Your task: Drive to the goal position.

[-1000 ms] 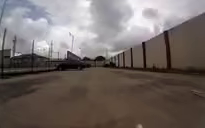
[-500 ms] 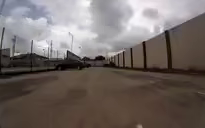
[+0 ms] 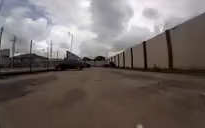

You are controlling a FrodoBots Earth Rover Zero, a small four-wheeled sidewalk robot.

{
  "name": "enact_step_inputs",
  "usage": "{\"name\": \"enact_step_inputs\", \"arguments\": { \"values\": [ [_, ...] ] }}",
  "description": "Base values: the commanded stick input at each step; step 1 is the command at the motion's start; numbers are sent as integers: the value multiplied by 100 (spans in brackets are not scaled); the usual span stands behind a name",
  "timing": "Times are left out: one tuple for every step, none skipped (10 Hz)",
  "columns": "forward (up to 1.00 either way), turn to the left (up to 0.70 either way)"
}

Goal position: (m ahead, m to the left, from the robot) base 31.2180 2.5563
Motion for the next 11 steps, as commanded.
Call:
{"name": "enact_step_inputs", "arguments": {
  "values": [
    [30, 0],
    [30, 0],
    [30, 0],
    [30, 0],
    [30, 0],
    [30, 0],
    [30, 0],
    [30, 0],
    [30, 0],
    [30, 0],
    [30, 0]
  ]
}}
